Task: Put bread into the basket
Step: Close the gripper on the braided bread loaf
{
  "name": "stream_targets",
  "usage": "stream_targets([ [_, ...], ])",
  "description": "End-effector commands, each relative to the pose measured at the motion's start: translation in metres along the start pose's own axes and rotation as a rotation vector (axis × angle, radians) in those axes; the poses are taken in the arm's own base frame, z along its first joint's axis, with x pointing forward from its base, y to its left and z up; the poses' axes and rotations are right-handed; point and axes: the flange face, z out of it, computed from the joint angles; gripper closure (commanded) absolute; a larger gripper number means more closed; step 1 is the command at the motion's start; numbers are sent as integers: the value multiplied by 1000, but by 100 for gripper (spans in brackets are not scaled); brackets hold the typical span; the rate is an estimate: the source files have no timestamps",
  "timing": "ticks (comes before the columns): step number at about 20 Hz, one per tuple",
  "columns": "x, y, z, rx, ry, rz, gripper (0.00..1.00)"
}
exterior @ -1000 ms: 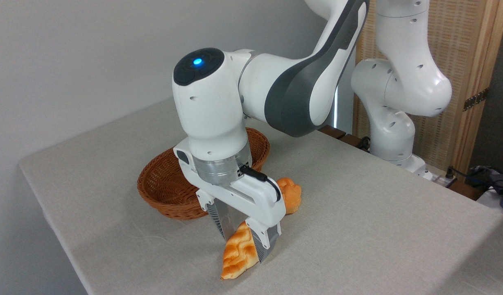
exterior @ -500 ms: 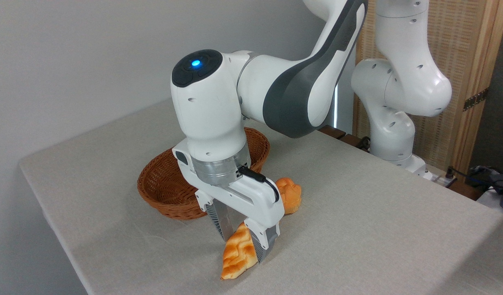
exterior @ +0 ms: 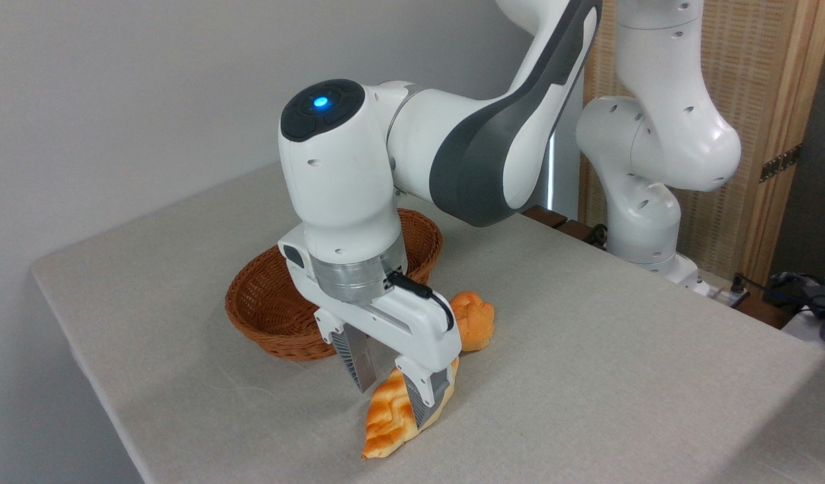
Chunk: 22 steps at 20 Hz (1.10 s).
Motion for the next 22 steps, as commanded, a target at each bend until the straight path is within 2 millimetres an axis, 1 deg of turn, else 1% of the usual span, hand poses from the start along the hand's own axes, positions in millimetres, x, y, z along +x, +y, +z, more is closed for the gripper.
stream_targets([
  [1,3,0,5,-2,6,-3,0],
  [5,4,-1,13,-8,-7,-1,0],
  [9,4,-2,15,-11,-11,-2,0],
  [10,4,-2,15,-11,-11,0,3],
  [12,5,-2,16,-11,-13,-2,25],
  [13,4,-2,16,-12,-14,-2,38],
  [14,4,-2,17,-17,-16,-3,48],
  [15,4,-1,17,-19,-18,-3,51],
  [22,4,-1,17,-19,-18,-3,50],
])
